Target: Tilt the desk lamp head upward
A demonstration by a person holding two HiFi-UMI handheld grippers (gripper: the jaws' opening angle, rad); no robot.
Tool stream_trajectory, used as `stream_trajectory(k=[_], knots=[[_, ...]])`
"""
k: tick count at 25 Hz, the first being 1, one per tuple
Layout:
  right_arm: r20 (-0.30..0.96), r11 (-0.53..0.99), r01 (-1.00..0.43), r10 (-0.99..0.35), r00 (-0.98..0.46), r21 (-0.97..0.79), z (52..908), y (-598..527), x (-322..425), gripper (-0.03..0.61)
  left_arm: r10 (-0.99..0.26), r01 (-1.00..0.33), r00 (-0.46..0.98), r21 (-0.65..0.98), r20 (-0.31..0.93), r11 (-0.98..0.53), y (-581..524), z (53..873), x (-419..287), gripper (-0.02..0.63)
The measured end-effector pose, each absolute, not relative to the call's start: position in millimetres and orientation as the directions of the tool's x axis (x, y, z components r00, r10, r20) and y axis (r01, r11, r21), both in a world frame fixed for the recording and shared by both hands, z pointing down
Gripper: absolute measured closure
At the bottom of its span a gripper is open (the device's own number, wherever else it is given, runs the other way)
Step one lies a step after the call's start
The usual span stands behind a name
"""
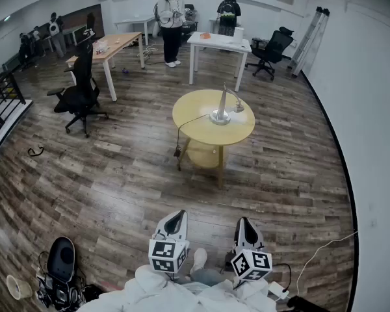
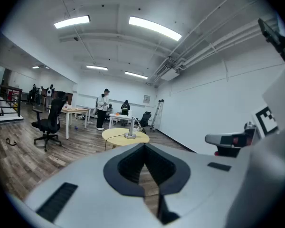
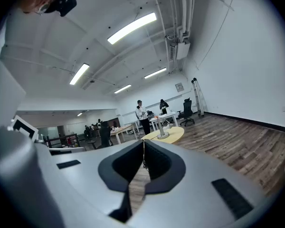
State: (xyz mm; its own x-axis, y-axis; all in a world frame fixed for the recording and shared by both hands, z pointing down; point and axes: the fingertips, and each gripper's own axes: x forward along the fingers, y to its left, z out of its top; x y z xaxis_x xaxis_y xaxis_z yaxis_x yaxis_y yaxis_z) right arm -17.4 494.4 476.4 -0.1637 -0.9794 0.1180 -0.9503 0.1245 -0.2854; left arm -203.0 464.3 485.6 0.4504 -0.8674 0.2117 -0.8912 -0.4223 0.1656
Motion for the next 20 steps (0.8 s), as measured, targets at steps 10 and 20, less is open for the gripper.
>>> stream_trajectory(k=[10, 20], knots=[[0.103, 0.145, -0.951, -0.978, -0.179, -0.272, 474, 408, 5, 0.565, -0.869, -0.897, 0.441, 0.134, 0.225, -0.421, 385, 487, -178, 0.615], [0.113, 0.142, -0.947, -0.977, -0.181, -0.289, 481, 330, 49, 0.565, -0.866, -0.896, 0.443, 0.119, 0.231, -0.427, 301, 485, -136, 0.615]])
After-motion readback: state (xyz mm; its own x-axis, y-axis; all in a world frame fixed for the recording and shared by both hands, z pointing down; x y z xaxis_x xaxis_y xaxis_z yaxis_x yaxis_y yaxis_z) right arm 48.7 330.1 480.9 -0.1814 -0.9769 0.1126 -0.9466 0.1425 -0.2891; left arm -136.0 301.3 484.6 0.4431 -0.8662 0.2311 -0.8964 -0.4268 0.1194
